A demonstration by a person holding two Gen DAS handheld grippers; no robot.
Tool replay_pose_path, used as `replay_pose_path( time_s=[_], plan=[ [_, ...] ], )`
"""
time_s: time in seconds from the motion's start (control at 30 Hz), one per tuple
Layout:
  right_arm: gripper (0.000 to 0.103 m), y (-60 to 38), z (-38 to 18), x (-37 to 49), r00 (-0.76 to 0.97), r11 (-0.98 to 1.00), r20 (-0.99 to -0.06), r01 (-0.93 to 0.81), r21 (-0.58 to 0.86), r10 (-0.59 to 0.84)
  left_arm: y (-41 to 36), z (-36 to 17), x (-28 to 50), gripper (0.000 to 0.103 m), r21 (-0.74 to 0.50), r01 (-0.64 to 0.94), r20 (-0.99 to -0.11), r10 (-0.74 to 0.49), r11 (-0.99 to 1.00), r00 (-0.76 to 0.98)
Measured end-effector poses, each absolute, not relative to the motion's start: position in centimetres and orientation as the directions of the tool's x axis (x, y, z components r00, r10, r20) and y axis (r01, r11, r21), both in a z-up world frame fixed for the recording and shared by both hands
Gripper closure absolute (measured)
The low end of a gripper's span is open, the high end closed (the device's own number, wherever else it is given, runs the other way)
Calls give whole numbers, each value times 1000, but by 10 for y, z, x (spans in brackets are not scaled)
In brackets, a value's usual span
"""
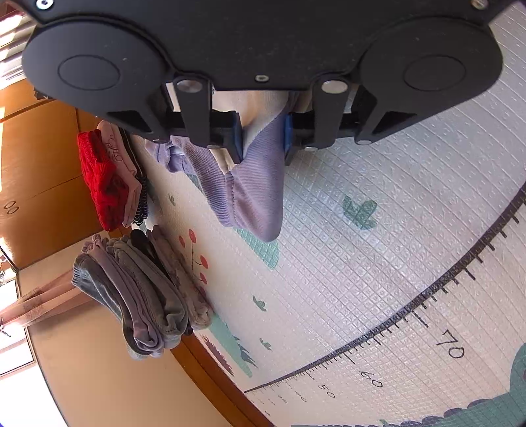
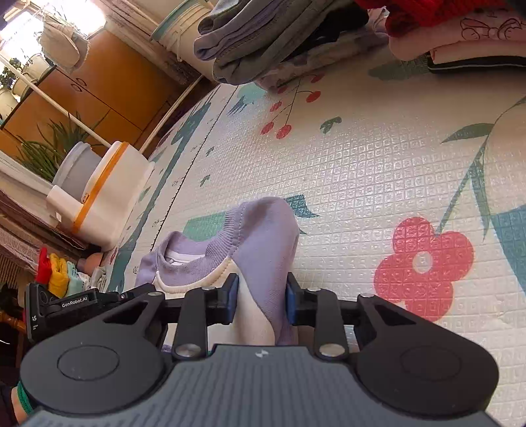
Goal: Fold clothes
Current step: 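Grasp the folded sweatshirt with both tools and lift it, then carry the folded sweatshirt with both tools to the pile by the potty chair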
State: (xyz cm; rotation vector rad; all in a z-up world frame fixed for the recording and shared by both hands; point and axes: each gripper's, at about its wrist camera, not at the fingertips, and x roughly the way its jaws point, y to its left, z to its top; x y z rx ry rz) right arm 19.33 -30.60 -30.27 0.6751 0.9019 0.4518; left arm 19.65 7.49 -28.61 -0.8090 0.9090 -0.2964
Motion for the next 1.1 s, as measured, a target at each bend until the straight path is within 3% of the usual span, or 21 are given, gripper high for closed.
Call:
replay_pose_path(
  time_s=[0.3, 0.53, 0.63, 0.83, 1.1],
  plan=[
    [83, -305, -274, 187, 565, 660, -499, -111, 743, 657, 68, -240, 177, 93, -742, -83, -540, -521, 665, 661],
    [84, -305, -211, 178, 607, 650, -430, -198, 733, 669, 62, -125, 163, 96, -712, 40, -436, -486, 701, 757],
    [84, -307, -166, 182, 638, 639, -371, -254, 726, 675, 63, -54, 156, 96, -675, 115, -366, -466, 729, 805],
    [85, -293, -18, 190, 653, 604, -207, -469, 644, 729, 75, 93, 127, 96, -587, 218, -222, -414, 780, 883],
    [85, -265, 180, 185, 626, 545, -12, -669, 505, 779, 121, 246, 78, 96, -449, 245, -131, -334, 859, 933]
  ],
)
